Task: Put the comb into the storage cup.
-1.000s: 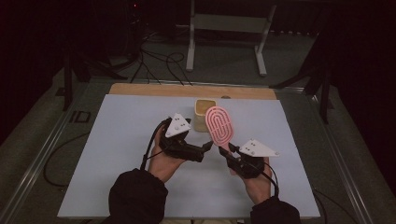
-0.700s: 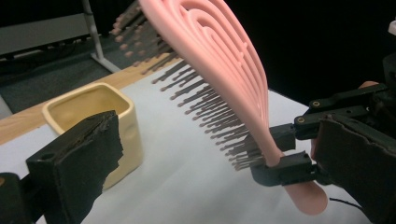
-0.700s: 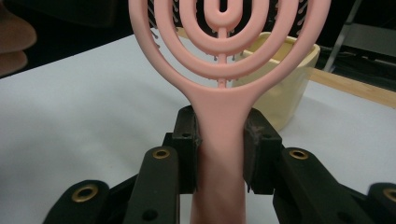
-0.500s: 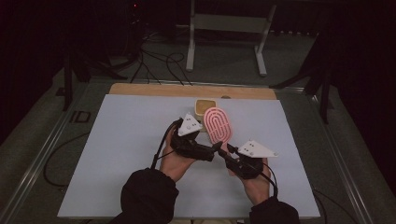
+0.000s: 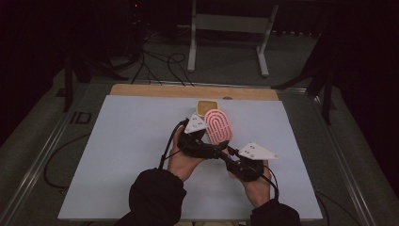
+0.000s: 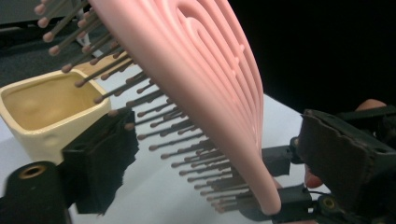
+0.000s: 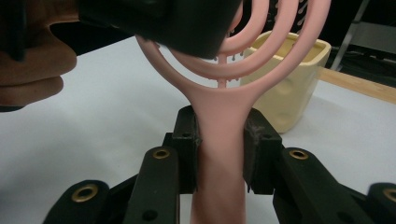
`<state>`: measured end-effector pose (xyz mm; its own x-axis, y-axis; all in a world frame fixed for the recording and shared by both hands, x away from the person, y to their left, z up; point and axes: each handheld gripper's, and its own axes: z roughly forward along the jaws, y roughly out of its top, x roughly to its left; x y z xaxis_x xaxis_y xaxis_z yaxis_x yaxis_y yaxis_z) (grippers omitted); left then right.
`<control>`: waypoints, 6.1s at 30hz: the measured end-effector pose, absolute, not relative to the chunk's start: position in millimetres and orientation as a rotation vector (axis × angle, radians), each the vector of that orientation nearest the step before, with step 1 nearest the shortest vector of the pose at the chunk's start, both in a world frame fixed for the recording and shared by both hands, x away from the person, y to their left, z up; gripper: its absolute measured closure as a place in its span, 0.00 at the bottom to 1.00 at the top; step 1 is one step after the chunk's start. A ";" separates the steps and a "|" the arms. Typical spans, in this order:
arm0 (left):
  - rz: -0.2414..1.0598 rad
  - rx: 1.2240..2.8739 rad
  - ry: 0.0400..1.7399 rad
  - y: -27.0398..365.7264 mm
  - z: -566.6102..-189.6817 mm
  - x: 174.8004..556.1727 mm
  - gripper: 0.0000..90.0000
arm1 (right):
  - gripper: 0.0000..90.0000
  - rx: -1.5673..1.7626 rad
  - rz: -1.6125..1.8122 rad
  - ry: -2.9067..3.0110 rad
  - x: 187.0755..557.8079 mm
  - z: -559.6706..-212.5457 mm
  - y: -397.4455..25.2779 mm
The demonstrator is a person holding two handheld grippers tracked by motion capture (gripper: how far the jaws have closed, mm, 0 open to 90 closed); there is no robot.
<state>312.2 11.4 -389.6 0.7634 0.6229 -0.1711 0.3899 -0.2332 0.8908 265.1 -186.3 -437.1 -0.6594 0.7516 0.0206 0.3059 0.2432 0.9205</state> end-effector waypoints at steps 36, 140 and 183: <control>0.126 1.763 0.788 6.2 -395.7 310.8 0.70 | 0.78 0.995 1.416 2.096 266.4 -443.0 -186.2; 0.215 1.682 0.800 61.1 -347.9 358.8 0.71 | 0.10 1.162 1.354 1.921 231.3 -487.5 -289.6; 0.328 1.680 0.774 61.7 -305.0 384.7 0.71 | 0.10 1.185 1.349 1.926 228.5 -493.3 -290.8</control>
